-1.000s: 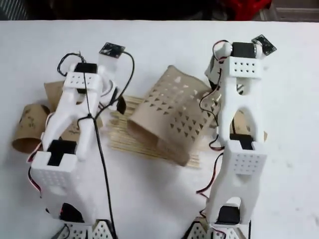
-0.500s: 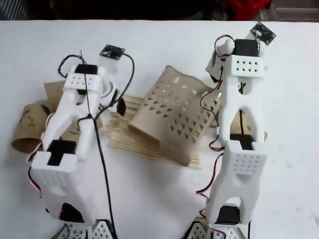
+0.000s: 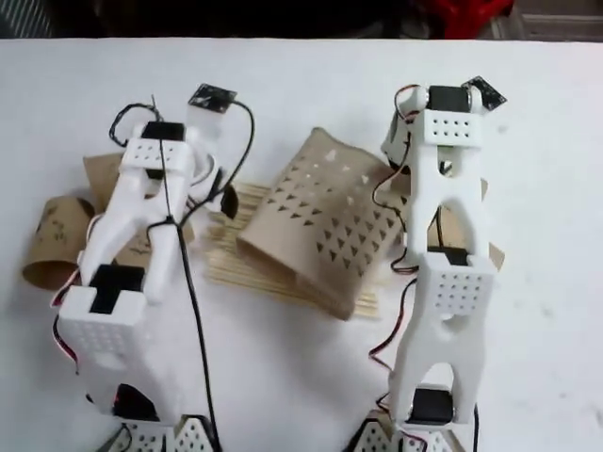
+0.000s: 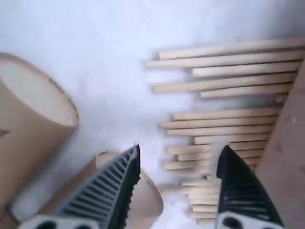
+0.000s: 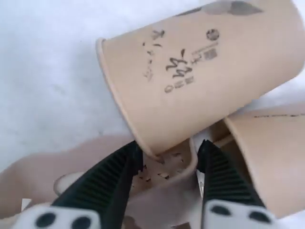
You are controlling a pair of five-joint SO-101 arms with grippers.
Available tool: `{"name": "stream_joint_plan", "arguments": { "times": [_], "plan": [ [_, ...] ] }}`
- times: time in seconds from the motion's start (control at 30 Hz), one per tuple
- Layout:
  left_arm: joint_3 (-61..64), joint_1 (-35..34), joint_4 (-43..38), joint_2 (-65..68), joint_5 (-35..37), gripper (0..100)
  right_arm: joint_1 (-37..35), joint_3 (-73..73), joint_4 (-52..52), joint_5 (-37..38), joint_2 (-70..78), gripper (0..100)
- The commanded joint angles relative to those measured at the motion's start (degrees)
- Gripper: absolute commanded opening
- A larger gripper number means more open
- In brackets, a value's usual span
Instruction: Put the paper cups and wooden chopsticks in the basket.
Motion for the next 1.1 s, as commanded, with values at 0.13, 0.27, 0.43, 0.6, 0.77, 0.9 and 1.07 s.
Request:
{"name": "stream_joint_plan", "arguments": {
  "times": [0.13, 0.27, 0.43, 0.6, 0.77, 0.9, 1.07],
  "plan": [
    [-0.4, 0.3, -0.9, -0.6, 0.5, 27, -1.4, -2.8, 0.3, 13.5, -0.9, 0.9],
    [-0.4, 0.2, -0.9, -0.6, 0.5, 27, -1.2, -7.5, 1.0, 14.0, -1.5, 1.8],
    [-0.4, 0.2, -0.9, -0.6, 0.5, 27, -1.9, -9.4, 1.0, 14.3, -6.1, 1.9],
    [-0.4, 0.1, -1.0, -0.6, 0.5, 27, -4.2, -9.3, 1.3, 18.5, -10.2, 2.5],
    [-0.4, 0.1, -1.0, -0.6, 0.5, 27, -10.7, -9.9, 0.8, 19.3, -11.5, 8.2],
    [-0.4, 0.0, -1.0, -0.6, 0.5, 27, -12.8, -9.4, 1.0, 29.0, -11.6, 19.6],
    [-0.4, -0.5, -1.7, -0.6, 0.5, 27, -14.2, -9.4, 0.8, 42.5, -11.4, 24.7]
  ]
}}
